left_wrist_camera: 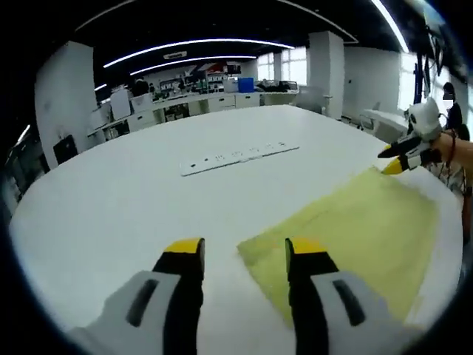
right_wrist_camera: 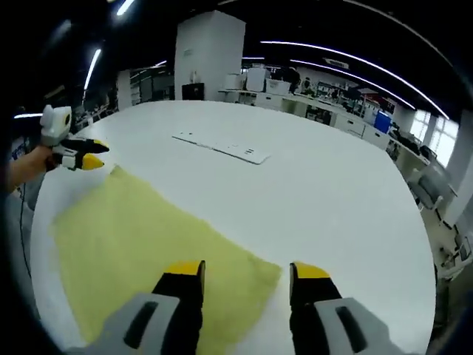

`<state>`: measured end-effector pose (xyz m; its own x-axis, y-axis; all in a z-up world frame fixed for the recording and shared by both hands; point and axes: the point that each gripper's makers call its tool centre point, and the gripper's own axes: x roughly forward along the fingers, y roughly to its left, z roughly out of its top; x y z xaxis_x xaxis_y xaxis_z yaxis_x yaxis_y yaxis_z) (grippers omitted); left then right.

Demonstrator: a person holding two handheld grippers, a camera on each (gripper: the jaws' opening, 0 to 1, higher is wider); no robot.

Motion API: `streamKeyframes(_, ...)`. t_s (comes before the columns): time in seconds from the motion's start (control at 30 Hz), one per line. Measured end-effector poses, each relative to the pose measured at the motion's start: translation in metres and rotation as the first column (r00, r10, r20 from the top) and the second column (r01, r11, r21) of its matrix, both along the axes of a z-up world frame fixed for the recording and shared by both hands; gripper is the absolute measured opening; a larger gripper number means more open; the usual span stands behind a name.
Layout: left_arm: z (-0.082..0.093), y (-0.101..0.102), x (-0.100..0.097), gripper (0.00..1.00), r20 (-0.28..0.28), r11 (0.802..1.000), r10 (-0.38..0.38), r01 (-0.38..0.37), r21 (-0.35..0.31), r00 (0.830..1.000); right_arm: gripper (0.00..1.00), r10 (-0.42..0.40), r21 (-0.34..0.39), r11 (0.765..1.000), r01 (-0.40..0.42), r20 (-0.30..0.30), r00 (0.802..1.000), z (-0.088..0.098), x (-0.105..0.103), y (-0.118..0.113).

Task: Fold the garment on the visible template until the final outline fits inside the template.

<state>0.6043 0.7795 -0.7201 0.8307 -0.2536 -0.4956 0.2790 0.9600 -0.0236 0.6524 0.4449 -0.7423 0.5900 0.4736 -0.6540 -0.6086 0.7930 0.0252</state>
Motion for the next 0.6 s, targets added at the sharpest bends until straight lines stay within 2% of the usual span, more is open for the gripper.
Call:
streamKeyframes(0.07, 0.003, 0.0, -0.007, 0.51, 0.004, 0.998, 0.011, -0.01, -0.066, 1.0, 0.57, 0.0, 0.038, 0.999, 0.001, -0.019, 1.0, 0.005, -0.007, 0.002)
streamKeyframes(0.1, 0.004, 0.001, -0.01, 0.52, 0.008, 0.997, 0.014, -0.013, -0.078, 1.0, 0.59, -0.001, 0.053, 0.999, 0.002, -0.031, 1.0, 0.006, -0.01, 0.002)
streamKeyframes(0.3, 0.008, 0.005, -0.035, 0.68, 0.01, 0.997, -0.008, 0.008, -0.078, 1.0, 0.71, 0.028, 0.103, 0.994, -0.022, -0.06, 0.998, 0.019, -0.041, 0.008)
streamKeyframes(0.5, 0.011, -0.003, -0.06, 0.79, 0.008, 0.995, -0.072, 0.072, -0.069, 0.997, 0.78, 0.071, 0.125, 0.99, -0.061, -0.081, 0.994, 0.027, -0.072, 0.01)
streamKeyframes(0.6, 0.016, -0.009, -0.07, 0.84, 0.026, 0.99, -0.09, 0.092, -0.107, 0.996, 0.82, 0.102, 0.119, 0.989, -0.09, -0.103, 0.989, 0.025, -0.089, 0.009)
